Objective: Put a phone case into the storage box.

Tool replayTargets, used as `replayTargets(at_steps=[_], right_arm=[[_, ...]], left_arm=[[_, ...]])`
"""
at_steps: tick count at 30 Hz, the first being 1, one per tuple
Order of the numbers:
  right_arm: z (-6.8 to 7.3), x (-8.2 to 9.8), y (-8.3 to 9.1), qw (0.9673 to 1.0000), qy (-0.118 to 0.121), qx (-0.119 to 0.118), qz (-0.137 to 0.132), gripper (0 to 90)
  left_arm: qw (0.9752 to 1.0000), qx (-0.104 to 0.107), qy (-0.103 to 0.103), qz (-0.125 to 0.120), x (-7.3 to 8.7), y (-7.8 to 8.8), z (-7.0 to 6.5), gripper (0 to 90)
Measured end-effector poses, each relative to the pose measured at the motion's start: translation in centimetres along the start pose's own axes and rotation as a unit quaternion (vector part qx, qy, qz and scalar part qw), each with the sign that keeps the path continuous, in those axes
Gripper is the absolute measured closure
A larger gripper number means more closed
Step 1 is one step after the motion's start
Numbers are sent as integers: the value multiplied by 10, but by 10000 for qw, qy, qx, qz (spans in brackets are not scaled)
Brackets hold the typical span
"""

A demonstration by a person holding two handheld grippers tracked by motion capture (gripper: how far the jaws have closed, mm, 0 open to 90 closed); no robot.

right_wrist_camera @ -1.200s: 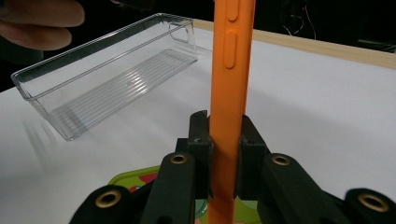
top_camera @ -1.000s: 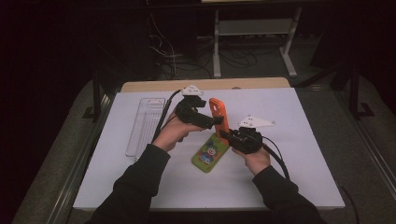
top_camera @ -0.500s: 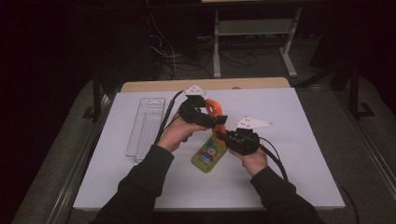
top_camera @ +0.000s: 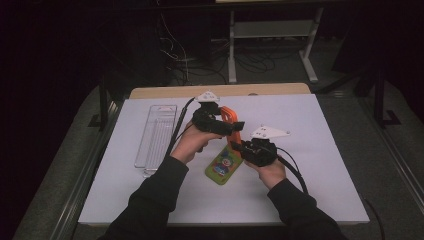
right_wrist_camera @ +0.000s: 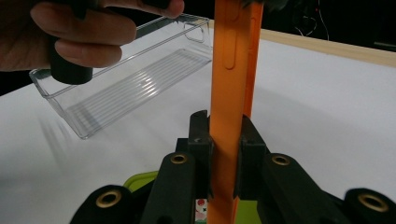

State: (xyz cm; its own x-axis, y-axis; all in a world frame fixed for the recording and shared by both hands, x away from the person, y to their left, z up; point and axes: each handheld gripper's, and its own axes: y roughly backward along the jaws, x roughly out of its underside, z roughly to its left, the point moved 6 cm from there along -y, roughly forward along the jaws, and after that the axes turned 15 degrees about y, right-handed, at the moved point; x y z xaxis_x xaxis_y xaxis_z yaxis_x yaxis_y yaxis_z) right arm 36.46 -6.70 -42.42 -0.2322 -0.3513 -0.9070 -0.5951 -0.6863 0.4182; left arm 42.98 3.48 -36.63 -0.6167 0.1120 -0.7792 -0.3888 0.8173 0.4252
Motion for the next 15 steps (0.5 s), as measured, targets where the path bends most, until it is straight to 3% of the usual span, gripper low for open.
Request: replayTargets(at_steps=[6, 15], right_arm=[[0, 0, 0, 10000, -6, 10, -7, 786], [1, 1, -1, 10000, 60, 12, 44, 785]], left_arm=[[10000, 13, 7, -82, -2, 1, 0, 127], [10000, 9, -43, 7, -1, 2, 0, 152]])
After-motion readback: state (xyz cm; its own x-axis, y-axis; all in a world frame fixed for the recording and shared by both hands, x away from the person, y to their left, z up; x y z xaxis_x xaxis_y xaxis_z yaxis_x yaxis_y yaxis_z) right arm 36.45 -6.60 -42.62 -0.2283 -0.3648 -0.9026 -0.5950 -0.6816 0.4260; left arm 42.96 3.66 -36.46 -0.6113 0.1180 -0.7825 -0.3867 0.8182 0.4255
